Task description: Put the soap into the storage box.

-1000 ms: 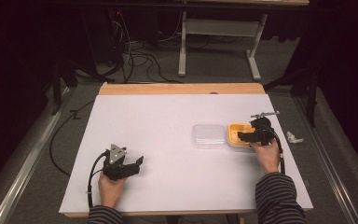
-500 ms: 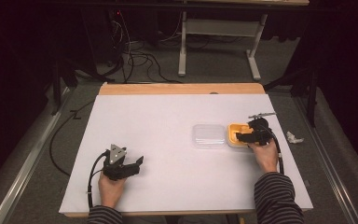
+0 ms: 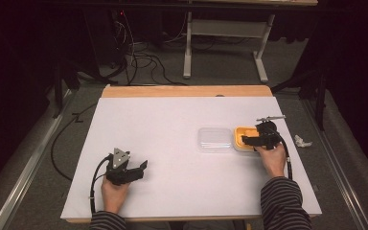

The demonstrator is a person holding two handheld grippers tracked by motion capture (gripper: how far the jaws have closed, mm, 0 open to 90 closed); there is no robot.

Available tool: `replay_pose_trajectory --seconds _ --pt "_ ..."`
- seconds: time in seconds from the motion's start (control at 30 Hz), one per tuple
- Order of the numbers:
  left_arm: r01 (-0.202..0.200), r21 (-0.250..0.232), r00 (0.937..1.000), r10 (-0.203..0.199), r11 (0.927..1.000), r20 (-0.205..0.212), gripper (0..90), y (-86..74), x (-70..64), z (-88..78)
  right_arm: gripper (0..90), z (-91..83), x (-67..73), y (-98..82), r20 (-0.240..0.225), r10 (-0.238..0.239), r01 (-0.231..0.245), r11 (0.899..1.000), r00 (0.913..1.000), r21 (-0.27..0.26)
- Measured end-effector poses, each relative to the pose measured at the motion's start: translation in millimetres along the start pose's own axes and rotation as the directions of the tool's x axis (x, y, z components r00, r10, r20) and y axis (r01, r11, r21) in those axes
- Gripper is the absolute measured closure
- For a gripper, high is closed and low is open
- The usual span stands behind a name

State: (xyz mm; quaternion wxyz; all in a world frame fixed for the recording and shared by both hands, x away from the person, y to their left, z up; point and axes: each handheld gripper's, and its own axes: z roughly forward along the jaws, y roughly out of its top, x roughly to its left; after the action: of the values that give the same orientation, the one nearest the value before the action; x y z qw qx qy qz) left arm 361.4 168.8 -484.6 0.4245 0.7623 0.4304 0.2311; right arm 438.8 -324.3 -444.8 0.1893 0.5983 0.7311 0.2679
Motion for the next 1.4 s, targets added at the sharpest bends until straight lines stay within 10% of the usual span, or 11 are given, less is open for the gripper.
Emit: replay_pose_trajectory --seconds 1.4 --pt "-0.002 -0.004 1.0 0.002 1.0 -0.001 22.2 -0.1 -0.3 -0.4 18.1 -55.6 -11.2 -11.8 -0.101 0.051 -0.073 0.971 0.9936 -0.227"
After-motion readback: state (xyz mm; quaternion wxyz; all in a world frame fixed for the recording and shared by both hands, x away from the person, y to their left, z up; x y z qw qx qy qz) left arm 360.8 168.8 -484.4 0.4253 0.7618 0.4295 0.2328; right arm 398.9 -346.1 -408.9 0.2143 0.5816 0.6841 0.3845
